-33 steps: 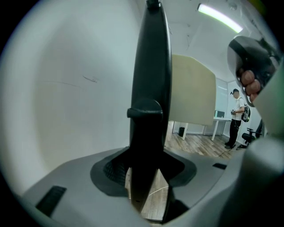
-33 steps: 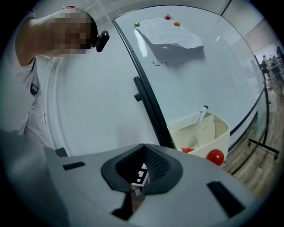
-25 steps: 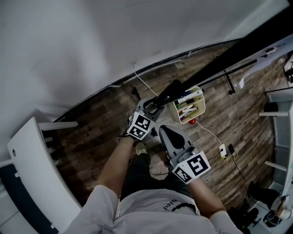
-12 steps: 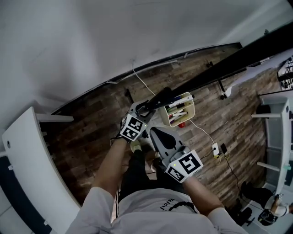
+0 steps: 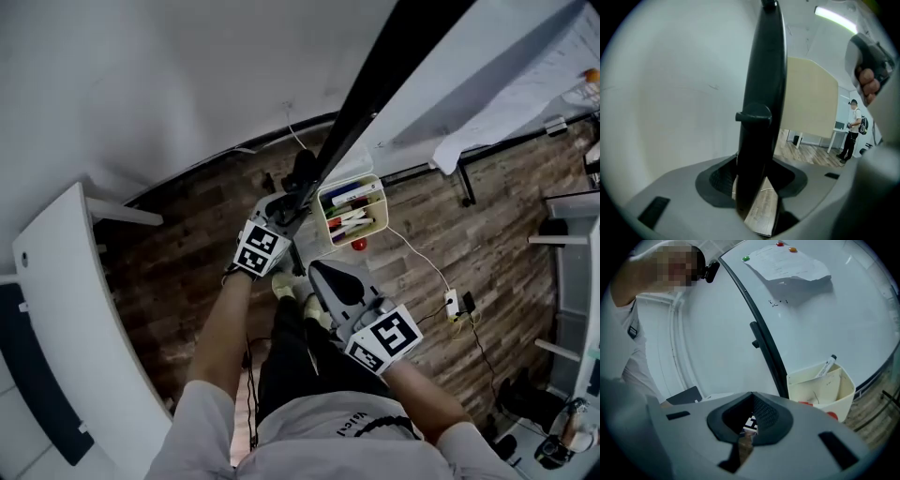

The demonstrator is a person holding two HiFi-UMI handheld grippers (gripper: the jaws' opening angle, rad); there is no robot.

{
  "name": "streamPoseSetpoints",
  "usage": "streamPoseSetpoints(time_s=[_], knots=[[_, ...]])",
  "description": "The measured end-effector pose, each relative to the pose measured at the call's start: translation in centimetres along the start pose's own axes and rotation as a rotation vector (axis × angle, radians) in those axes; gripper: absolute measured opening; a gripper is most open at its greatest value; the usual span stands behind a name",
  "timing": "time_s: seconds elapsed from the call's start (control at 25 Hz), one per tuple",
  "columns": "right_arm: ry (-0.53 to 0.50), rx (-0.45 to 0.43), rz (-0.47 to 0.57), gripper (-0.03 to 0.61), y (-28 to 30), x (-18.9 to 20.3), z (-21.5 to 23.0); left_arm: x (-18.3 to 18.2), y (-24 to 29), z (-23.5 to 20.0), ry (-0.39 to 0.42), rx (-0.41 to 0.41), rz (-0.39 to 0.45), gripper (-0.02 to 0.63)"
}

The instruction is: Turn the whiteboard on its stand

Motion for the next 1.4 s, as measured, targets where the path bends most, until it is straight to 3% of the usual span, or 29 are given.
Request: streamPoseSetpoints(time_s=[0.4, 1.4], knots=[[0.023, -0.048, 0.017, 0.006, -0.9, -1.3, 0.4, 0.3, -0.4, 0.1, -0.025, -0.029, -0.056, 0.196], [0.013, 0.095, 0.009, 0.006, 2.3, -2.2, -2.5, 0.8, -1.7, 1.2, -0.057, 0.038, -0.095, 0.198]])
Point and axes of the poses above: the fingertips, and each gripper's own axes: y forward along the fingers, z to its right, x out of its underside, the point moved 2 cm from there along -y, backward along the fingers, and after that the axes turned 9 degrees about y, right-handed, at the moved point
